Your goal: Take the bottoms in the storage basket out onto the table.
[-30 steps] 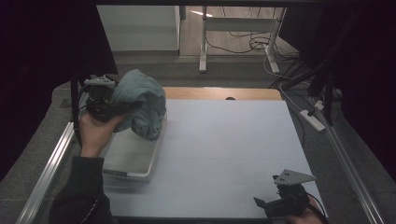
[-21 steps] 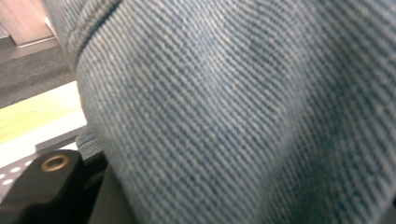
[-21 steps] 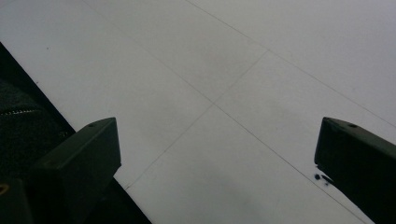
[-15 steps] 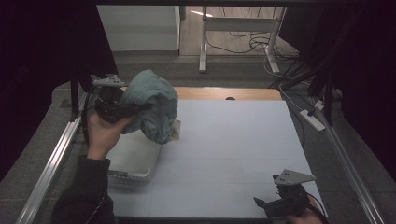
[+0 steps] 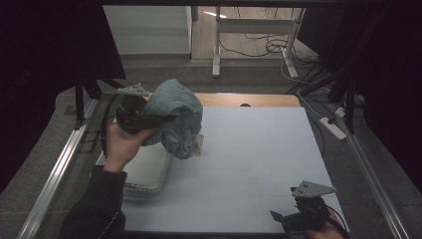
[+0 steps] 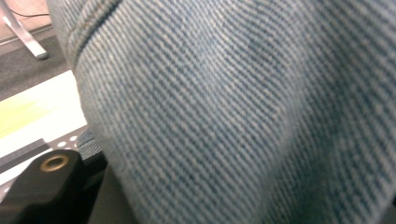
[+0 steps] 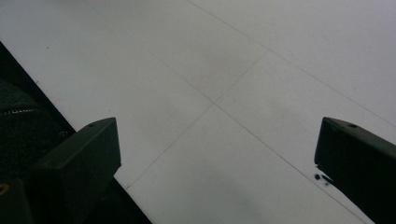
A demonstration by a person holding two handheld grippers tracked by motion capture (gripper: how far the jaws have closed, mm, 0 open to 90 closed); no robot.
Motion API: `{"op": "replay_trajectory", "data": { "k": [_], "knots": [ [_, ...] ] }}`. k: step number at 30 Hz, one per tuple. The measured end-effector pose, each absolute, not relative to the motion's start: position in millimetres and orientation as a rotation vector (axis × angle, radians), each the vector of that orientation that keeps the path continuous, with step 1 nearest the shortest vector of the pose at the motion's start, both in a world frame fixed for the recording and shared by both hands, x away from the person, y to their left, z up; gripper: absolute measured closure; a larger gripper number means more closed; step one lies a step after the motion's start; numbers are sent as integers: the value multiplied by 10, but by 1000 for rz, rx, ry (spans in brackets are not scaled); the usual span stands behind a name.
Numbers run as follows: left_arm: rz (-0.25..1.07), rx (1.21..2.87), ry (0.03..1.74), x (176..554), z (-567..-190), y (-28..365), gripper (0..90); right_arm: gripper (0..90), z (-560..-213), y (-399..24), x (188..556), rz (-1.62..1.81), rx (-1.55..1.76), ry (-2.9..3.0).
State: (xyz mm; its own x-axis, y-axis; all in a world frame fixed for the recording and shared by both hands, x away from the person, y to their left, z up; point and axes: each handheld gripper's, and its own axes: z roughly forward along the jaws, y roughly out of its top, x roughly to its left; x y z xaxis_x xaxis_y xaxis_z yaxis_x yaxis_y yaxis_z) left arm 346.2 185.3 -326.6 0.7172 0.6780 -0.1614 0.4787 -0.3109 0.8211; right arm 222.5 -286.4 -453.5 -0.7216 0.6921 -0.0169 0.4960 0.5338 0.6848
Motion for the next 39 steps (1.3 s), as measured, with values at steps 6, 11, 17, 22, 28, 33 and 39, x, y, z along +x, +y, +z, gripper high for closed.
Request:
{"op": "replay_trajectory", "data": {
  "k": [6, 11, 17, 22, 28, 33, 39],
  "knots": [
    [255, 2008, 857, 3481, -3305, 1699, 620, 7, -4535, -2864, 2225, 975, 991, 2490],
    [240, 2031, 834, 3502, -3349, 1579, 620, 7, -4535, -2864, 2227, 975, 992, 2491],
    [229, 2055, 807, 3524, -3398, 1444, 619, 7, -4536, -2865, 2227, 975, 992, 2492],
    [212, 2073, 785, 3539, -3442, 1327, 619, 7, -4536, -2864, 2228, 975, 992, 2493],
    [191, 2098, 764, 3563, -3507, 1181, 618, 7, -4536, -2864, 2228, 974, 992, 2493],
    [177, 2122, 749, 3581, -3566, 1062, 617, 7, -4536, -2865, 2228, 974, 990, 2494],
    [148, 2154, 725, 3609, -3670, 902, 616, 7, -4536, -2865, 2226, 976, 988, 2494]
  ]
}}
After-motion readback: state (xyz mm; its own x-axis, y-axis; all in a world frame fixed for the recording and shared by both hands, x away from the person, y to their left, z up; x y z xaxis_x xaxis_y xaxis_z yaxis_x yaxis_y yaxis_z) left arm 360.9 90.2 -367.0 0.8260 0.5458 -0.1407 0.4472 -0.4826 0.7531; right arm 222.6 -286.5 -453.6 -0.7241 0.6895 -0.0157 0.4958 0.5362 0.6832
